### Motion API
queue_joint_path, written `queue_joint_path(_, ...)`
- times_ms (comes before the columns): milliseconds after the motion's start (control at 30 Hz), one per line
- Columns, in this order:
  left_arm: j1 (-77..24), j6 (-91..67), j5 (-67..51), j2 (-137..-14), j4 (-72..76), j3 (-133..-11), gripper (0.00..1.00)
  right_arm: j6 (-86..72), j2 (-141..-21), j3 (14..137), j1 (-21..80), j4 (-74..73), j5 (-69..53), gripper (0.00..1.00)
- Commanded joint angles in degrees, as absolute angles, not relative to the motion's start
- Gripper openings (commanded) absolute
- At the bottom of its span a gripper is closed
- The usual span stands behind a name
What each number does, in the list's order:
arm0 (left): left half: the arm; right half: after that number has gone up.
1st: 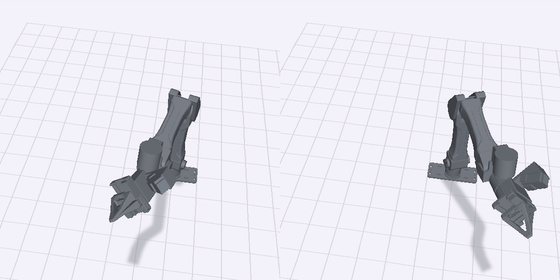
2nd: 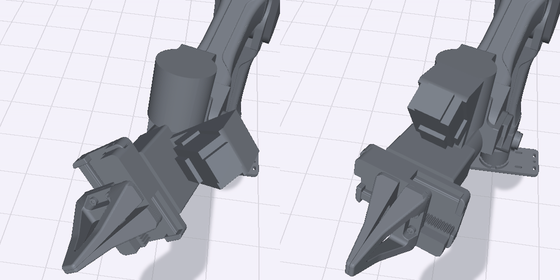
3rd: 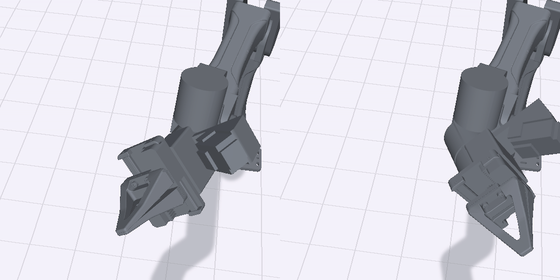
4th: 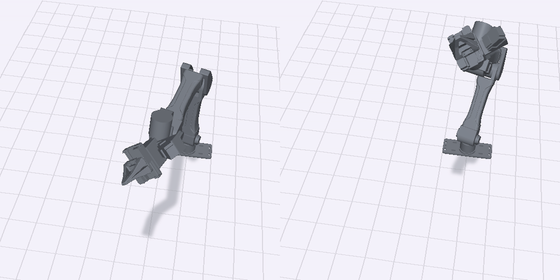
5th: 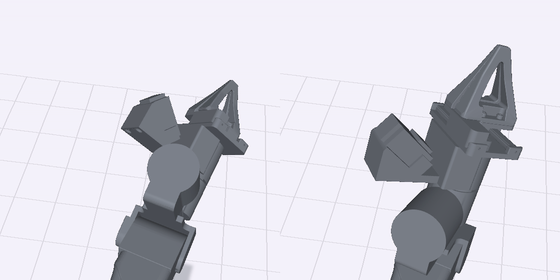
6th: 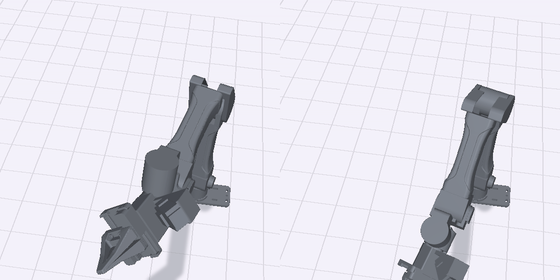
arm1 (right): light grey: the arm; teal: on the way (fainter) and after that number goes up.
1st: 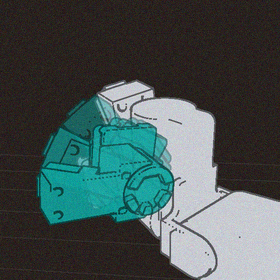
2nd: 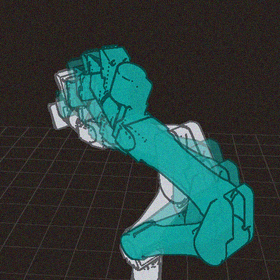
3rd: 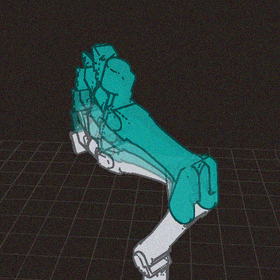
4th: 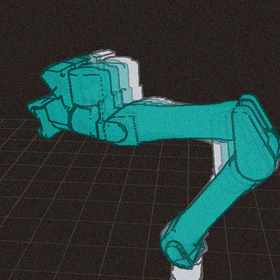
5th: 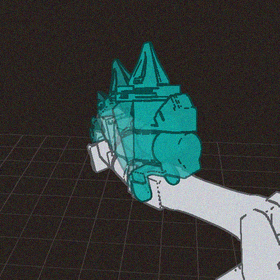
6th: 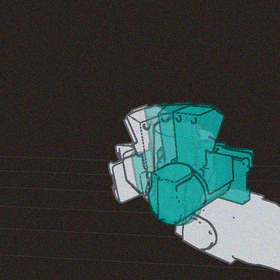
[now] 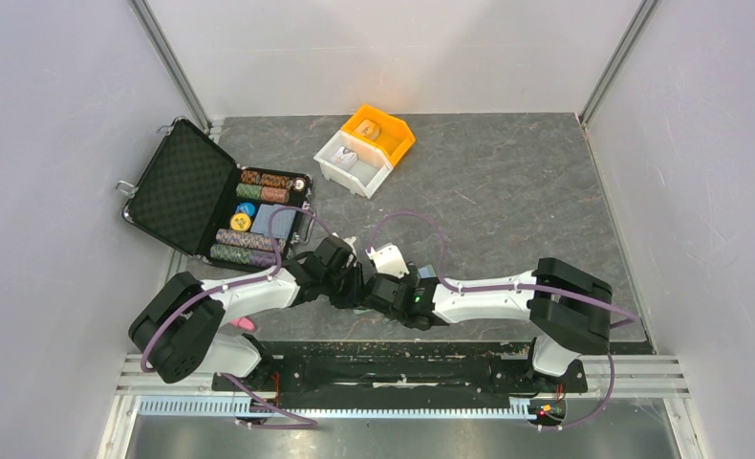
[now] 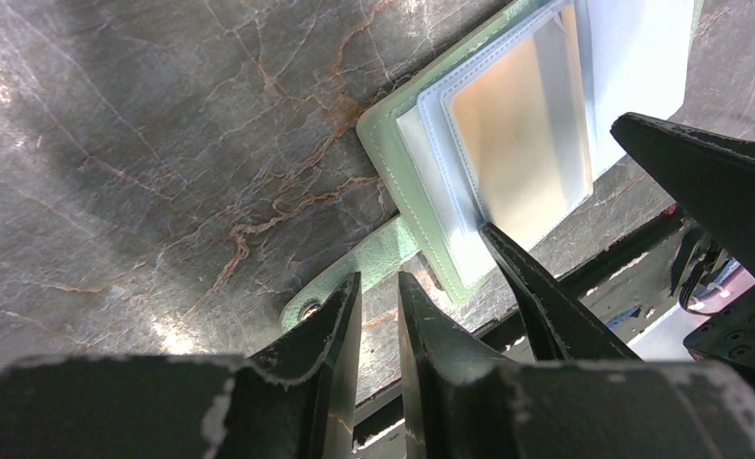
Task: Take the credit cards out of the card holder
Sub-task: Remove the credit card from the card holder.
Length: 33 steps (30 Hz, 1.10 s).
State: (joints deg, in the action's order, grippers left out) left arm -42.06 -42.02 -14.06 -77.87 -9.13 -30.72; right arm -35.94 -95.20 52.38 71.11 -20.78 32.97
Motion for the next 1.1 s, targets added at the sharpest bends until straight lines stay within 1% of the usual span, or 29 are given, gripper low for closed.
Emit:
queue_joint_path(0,-41.8,-43.6,-13.9,-77.5,-10.4,-29.9,0.27,-36.5,-93.0,54.5,71.5,-23.1,37.2,0.67)
queue_joint_path(400,-41.8,-43.7,-13.6,-77.4,-10.5,-29.6,0.27,-36.6,-90.4,54.8,71.8,-25.2,40.0,0.65)
queue_joint_path(700,-41.8,-43.0,-13.0,-77.3,-11.5,-29.9,0.27,-37.5,-87.2,54.8,71.2,-29.6,43.4,0.65)
queue_joint_path(833,-41.8,-42.3,-11.8,-77.3,-12.8,-30.8,0.28,-37.8,-84.0,51.8,69.1,-30.0,44.5,0.66)
queue_joint_path(1067,-41.8,-41.3,-10.0,-78.2,-14.4,-32.2,0.28,-35.6,-78.8,43.8,62.1,-26.7,40.9,0.66)
